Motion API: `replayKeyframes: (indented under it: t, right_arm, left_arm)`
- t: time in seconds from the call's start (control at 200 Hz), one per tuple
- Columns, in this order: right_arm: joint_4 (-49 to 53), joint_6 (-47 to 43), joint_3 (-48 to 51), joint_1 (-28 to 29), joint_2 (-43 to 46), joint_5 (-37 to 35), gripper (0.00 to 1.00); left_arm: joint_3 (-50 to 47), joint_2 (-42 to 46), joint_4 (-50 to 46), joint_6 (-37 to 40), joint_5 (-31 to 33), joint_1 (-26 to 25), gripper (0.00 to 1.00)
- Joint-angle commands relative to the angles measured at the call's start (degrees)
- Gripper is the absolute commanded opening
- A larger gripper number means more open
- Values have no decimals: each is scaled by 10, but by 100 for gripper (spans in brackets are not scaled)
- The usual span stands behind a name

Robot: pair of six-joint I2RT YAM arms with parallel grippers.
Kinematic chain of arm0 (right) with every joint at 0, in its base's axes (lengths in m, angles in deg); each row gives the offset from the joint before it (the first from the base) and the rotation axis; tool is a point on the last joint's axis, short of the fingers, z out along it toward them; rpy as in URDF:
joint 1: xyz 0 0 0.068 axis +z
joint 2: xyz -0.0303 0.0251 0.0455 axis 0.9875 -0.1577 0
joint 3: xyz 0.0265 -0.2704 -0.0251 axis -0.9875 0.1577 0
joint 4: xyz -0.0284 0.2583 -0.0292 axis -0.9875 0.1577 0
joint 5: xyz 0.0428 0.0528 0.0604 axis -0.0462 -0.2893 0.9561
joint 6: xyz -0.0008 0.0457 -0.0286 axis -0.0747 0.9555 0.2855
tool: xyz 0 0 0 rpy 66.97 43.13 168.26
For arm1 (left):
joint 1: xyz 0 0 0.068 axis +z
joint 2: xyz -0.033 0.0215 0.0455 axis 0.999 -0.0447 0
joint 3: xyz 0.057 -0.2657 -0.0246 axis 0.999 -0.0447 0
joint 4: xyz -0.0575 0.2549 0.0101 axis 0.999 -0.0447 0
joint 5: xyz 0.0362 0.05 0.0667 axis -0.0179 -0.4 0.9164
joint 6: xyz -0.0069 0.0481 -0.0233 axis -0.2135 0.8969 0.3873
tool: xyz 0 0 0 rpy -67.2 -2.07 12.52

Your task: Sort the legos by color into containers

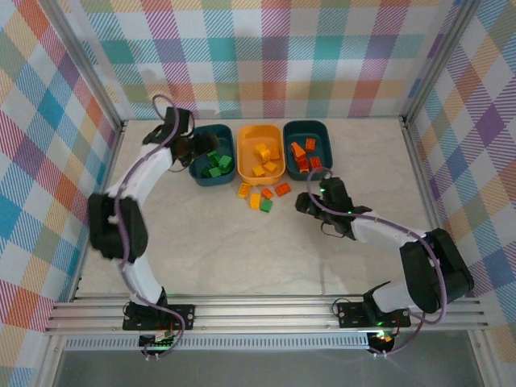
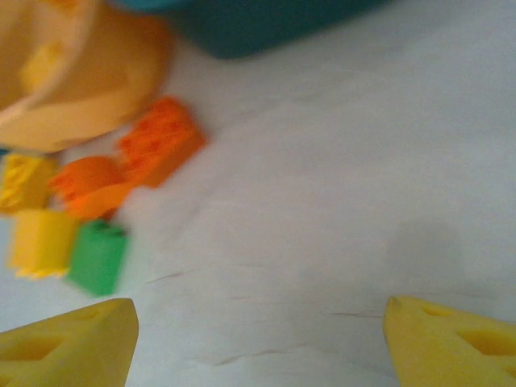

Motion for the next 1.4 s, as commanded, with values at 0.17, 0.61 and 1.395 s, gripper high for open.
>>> replayKeyframes:
  t: [0.17, 0.61, 1.395]
  right_arm:
    - [56, -93, -192, 140, -159, -77, 78]
    - [220, -40, -402, 187, -349, -163, 61]
    - [210, -87, -470, 189, -405, -149, 35]
  left_arm:
    - [-362, 268, 96, -125, 54, 0, 100]
    - [-511, 377, 99, -146, 10, 0, 100]
    - [-514, 364, 99, -124, 7, 0, 100]
